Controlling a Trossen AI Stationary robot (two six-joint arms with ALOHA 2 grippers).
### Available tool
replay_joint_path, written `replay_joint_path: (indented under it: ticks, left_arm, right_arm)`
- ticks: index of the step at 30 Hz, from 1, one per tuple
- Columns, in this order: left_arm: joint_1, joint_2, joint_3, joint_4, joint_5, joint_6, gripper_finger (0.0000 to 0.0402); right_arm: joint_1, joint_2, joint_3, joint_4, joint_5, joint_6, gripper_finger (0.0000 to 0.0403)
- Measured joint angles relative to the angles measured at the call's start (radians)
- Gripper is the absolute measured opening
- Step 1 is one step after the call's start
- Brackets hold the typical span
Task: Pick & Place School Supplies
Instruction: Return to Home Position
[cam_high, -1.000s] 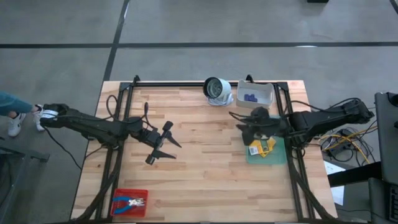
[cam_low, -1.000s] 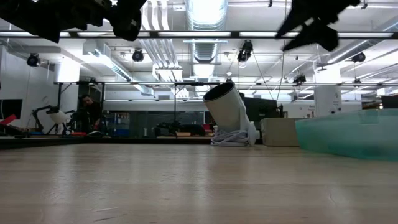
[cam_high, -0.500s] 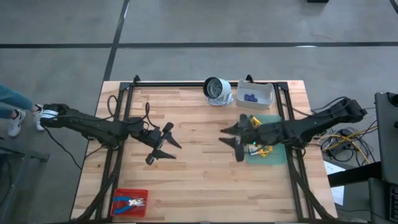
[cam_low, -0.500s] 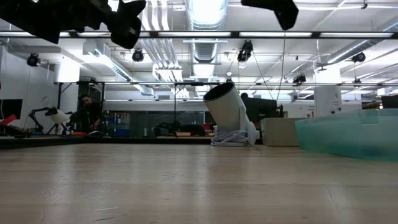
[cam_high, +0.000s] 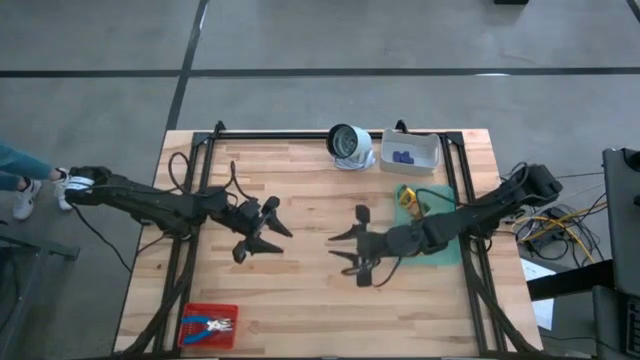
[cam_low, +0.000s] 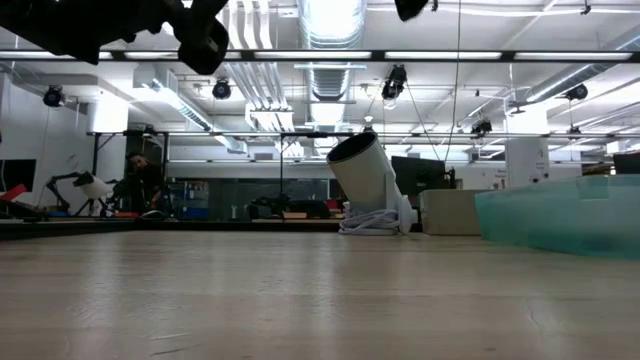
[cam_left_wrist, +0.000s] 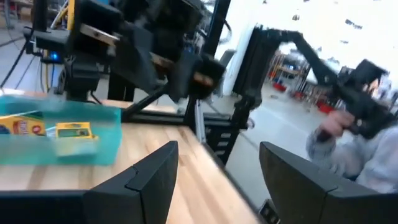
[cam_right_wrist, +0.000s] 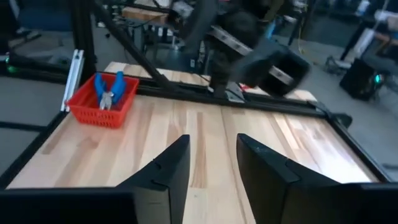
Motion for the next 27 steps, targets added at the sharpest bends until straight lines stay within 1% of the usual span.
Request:
replay_joint_path:
  ticks: [4, 8, 17, 22, 23, 27]
  left_arm:
    - [0.000, -0.002, 0.001, 0.030, -0.001, -0.110, 0.0232]
    - [0.000, -0.002, 0.001, 0.029, -0.007, -0.124, 0.0232]
    - [0.000, -0.002, 0.000, 0.023, -0.012, -0.169, 0.0232]
    - [0.001, -0.003, 0.000, 0.021, -0.026, -0.158, 0.0232]
    - [0.001, -0.004, 0.000, 0.020, -0.027, -0.138, 0.0232]
    - [0.000, -0.012, -0.009, 0.021, -0.026, 0.027, 0.0232]
  right_arm:
    - [0.025, 0.061, 0.064, -0.002, 0.000, -0.068, 0.0110]
    - [0.042, 0.105, 0.128, -0.020, 0.002, -0.108, 0.0087]
    - [0.053, 0.158, 0.299, -0.207, 0.009, -0.180, 0.0015]
    - [0.051, 0.172, 0.360, -0.234, 0.011, -0.216, 0.0008]
    - [0.049, 0.172, 0.363, -0.231, 0.011, -0.219, 0.0008]
    - [0.046, 0.167, 0.362, -0.247, 0.011, -0.223, 0.0008]
